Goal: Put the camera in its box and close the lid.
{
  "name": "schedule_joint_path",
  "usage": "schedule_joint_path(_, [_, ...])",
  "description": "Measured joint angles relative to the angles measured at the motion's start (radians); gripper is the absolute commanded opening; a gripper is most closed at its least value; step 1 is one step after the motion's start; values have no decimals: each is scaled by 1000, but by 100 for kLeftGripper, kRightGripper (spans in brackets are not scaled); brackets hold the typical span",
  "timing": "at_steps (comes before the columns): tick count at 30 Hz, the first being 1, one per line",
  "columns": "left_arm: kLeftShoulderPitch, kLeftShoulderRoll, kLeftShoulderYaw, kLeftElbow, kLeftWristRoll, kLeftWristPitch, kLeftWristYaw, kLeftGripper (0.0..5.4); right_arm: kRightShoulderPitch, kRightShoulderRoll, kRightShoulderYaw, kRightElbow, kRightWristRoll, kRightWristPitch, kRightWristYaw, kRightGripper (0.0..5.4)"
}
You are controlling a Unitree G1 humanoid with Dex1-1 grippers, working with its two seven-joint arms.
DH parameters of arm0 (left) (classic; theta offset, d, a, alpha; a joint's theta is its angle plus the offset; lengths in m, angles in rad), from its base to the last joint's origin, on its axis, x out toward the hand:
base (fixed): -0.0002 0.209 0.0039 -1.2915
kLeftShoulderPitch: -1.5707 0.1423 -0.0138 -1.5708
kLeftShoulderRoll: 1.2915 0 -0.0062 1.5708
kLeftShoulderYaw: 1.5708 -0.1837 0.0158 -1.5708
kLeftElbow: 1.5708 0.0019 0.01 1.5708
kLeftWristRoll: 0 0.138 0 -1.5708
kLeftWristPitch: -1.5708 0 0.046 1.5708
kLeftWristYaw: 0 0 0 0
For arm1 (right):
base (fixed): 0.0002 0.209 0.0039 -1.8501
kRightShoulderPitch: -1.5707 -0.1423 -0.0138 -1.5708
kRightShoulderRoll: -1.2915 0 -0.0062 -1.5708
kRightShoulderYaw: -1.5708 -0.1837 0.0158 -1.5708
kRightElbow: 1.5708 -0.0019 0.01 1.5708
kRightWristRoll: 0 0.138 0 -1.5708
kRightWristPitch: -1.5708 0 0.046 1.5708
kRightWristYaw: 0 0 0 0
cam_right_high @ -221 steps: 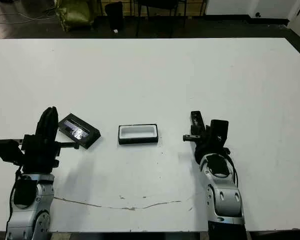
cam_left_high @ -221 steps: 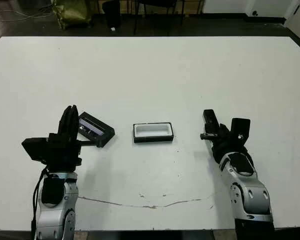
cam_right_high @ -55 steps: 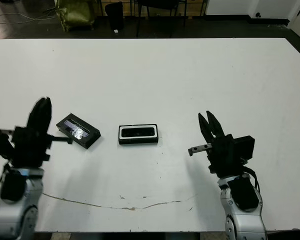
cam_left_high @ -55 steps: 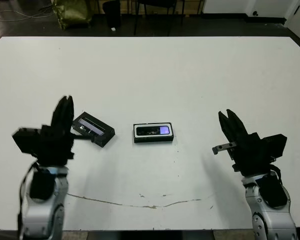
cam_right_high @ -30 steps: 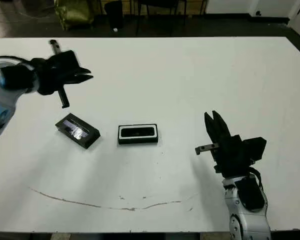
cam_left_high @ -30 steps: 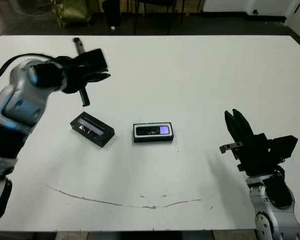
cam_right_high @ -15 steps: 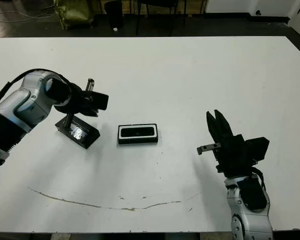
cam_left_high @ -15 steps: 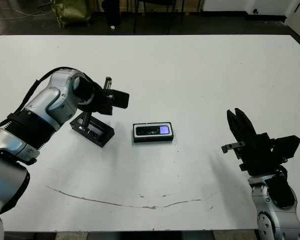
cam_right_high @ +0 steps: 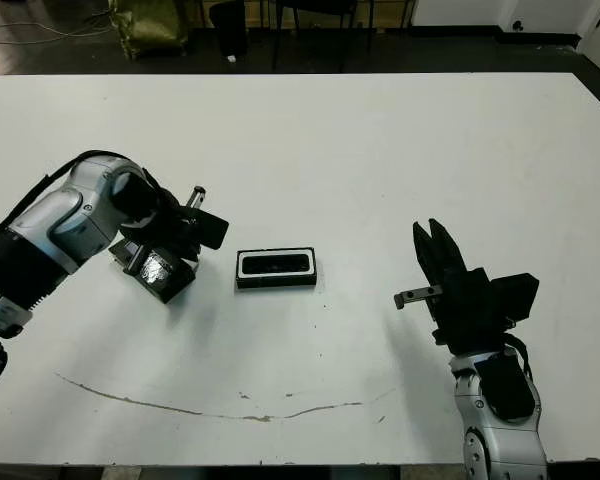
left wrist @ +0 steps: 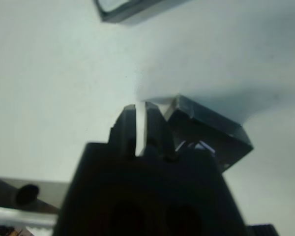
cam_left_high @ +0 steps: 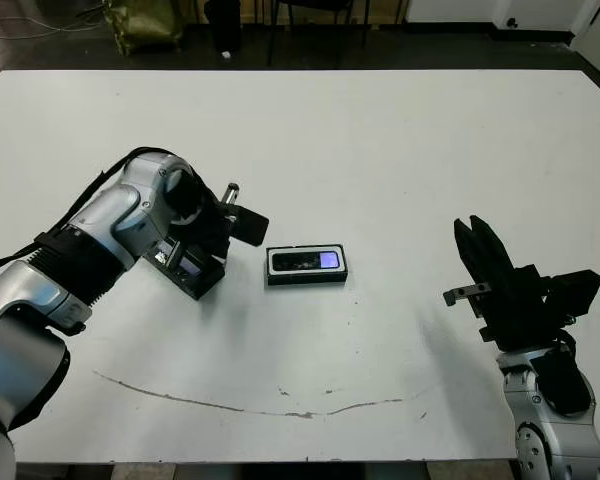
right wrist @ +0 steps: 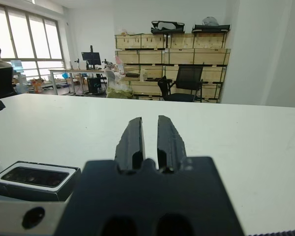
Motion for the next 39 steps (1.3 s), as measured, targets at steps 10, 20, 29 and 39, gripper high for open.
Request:
schedule_joint_path(10, [31, 56, 1, -131, 17, -43, -97, 0, 2, -1, 0, 0, -1, -3, -1, 2])
schedule_joint_path(20, [75, 130, 45, -285, -29, -24, -196, 0, 6, -2, -1, 2, 8, -7, 1, 2])
schedule_joint_path(29, [119, 226, 66, -340, -66, -24, -217, 0, 11, -4, -3, 2, 9, -22, 2, 2])
schedule_joint_path(39, [178, 278, 53, -355, -22, -51, -219, 0, 20, -5, -2, -2, 11, -21, -6, 2])
